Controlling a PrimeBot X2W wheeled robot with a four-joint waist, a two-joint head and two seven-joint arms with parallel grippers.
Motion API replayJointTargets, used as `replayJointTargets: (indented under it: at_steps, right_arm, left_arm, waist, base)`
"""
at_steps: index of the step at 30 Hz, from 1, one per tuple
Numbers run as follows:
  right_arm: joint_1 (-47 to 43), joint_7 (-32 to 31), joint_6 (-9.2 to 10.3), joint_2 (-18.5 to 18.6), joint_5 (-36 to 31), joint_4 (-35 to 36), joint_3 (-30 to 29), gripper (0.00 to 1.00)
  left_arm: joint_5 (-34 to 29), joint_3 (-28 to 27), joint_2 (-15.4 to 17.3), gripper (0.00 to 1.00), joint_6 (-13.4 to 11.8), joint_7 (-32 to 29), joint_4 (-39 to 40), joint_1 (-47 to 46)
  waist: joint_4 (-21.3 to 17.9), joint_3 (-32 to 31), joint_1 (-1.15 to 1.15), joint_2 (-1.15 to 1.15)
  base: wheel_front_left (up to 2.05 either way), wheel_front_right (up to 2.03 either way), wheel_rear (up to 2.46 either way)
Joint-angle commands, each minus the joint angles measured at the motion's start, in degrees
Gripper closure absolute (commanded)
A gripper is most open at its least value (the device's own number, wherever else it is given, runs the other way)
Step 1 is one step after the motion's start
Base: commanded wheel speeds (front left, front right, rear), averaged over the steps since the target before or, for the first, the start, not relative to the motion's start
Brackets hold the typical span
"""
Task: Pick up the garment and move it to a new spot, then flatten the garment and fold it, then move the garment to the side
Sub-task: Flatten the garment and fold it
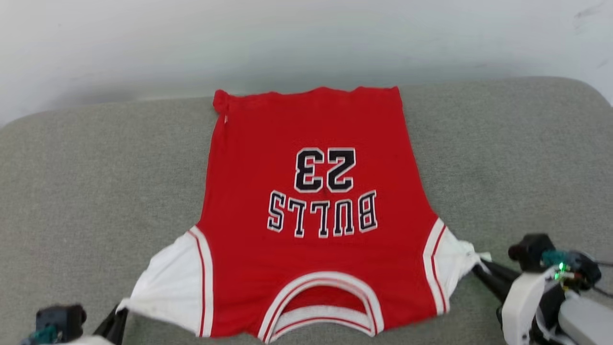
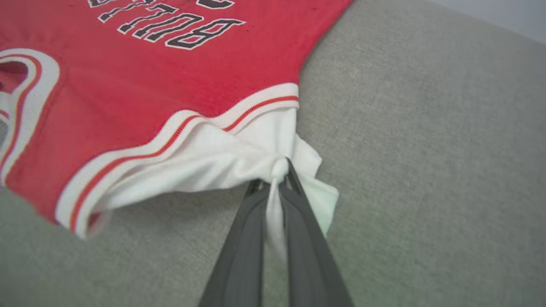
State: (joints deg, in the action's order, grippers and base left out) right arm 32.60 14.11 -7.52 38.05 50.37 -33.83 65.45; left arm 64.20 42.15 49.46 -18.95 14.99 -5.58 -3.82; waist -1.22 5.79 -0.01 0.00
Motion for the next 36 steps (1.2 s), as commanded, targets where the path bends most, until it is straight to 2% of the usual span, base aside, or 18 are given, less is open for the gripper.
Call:
replayJointTargets:
  at_steps: [1, 7, 11, 14, 15, 16, 17, 23, 28, 31, 36]
  right_arm:
    - [-1.8, -0.3, 0.06, 0.6, -0.4, 0.4, 0.0, 1.00]
    - [-10.9, -2.9, 0.07, 3.1, -1.7, 5.1, -3.1, 1.00]
    - [-15.8, -5.5, 0.07, 4.5, -2.7, 8.6, -6.5, 1.00]
    - [-17.9, -7.4, 0.08, 4.2, -4.1, 10.1, -10.3, 1.00]
    - [-18.0, -8.0, 0.08, 4.0, -5.0, 10.5, -11.6, 0.64]
    - [-18.1, -8.6, 0.08, 3.8, -6.0, 11.0, -13.0, 0.12]
    - [-17.2, -11.1, 0.07, 4.3, -9.5, 14.1, -19.8, 0.00]
    - [-12.4, -15.6, 0.05, 6.1, -12.6, 22.2, -33.2, 0.00]
    - [-3.0, -22.8, 0.05, 6.3, -15.4, 28.2, -41.6, 0.00]
    - [5.0, -29.3, 0.05, 6.4, -15.5, 28.6, -41.7, 0.00]
    - [19.3, -46.0, 0.05, 7.8, -12.1, 25.5, -36.4, 0.00]
  left_arm:
    - [-0.3, -0.6, 0.2, 1.00, -0.7, 0.3, 0.1, 1.6]
    - [-1.6, -4.5, -0.7, 1.00, -2.0, 0.2, 3.0, 11.1]
    - [-2.8, -6.3, -1.2, 1.00, -2.3, 0.2, 4.5, 13.8]
    - [-4.0, -7.2, -1.4, 1.00, -2.5, 0.2, 5.5, 14.3]
    - [-4.4, -7.2, -1.3, 1.00, -2.6, 0.2, 5.8, 14.4]
    - [-4.9, -7.2, -1.2, 1.00, -2.6, 0.2, 6.2, 14.3]
    - [-6.4, -7.7, -1.7, 1.00, -2.7, 0.2, 8.1, 12.5]
    - [-9.2, -7.1, -1.4, 1.00, -3.6, 0.0, 10.7, 10.0]
    - [-11.4, -7.4, -0.8, 1.00, -4.4, -0.3, 13.2, 7.0]
    - [-12.8, -7.4, -0.7, 1.00, -4.8, -0.4, 14.7, 4.8]
    - [-15.3, -6.8, -1.6, 1.00, -5.2, -0.5, 16.8, 1.3]
  waist:
    - [-0.3, -0.5, 0.01, 0.00]
    - [0.0, -1.4, 0.01, 0.00]
    - [0.4, -1.5, 0.01, 0.00]
    - [0.5, -1.4, 0.01, 0.00]
    - [0.5, -1.3, 0.01, 0.00]
    - [0.6, -1.2, 0.01, 0.00]
    - [0.8, -0.3, 0.01, 0.00]
    - [1.7, 2.7, 0.01, 0.00]
    - [3.6, 7.5, 0.01, 0.00]
    - [5.1, 10.8, 0.01, 0.00]
    - [8.1, 16.9, 0.01, 0.00]
  base:
    - [0.00, 0.00, 0.00]
    - [0.00, 0.00, 0.00]
    - [0.00, 0.00, 0.00]
    - [0.00, 0.00, 0.00]
    - [0.00, 0.00, 0.00]
    - [0.00, 0.00, 0.00]
    - [0.00, 0.00, 0.00]
    - [0.00, 0.00, 0.00]
    - [0.00, 0.00, 0.00]
    - [0.00, 0.00, 0.00]
    - [0.00, 0.00, 0.00]
